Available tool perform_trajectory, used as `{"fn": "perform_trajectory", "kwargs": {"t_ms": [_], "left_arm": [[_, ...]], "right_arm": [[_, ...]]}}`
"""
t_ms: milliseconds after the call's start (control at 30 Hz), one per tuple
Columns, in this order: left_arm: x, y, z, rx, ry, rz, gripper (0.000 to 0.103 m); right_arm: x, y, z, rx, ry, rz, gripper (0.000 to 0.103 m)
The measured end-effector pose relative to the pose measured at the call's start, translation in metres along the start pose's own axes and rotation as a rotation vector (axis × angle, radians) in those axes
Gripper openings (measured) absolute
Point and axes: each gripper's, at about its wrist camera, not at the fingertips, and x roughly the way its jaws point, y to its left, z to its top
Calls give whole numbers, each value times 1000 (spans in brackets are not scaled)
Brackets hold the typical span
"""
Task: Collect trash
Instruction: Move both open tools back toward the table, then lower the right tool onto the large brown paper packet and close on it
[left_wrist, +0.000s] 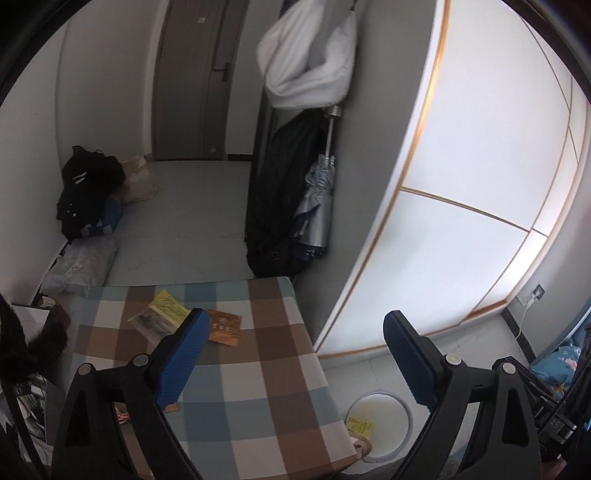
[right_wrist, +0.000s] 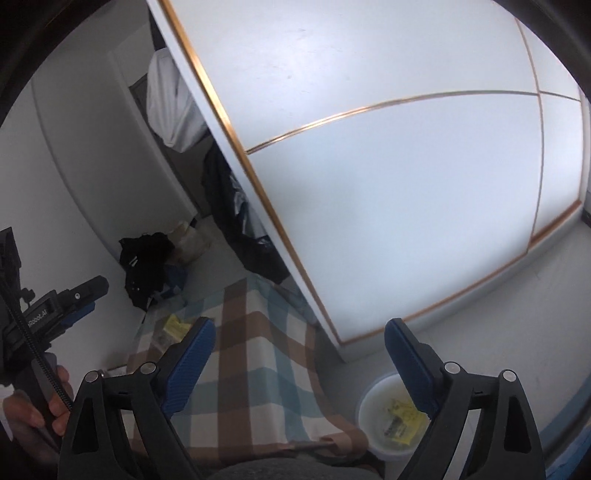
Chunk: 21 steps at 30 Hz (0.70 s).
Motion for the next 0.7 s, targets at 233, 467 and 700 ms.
{"fn": "perform_trajectory", "kwargs": {"t_ms": [233, 467, 700], "left_arm": [[-35, 67, -1, -68, -72, 125, 99], [-38, 124, -19, -149, -67, 216, 100], [-27, 175, -41, -202, -47, 287, 100]], "right_arm": [[20, 84, -6, -98, 6, 131, 94], [49, 150, -34, -185, 71, 226, 94], [80, 203, -72, -263, 181, 286, 94]]}}
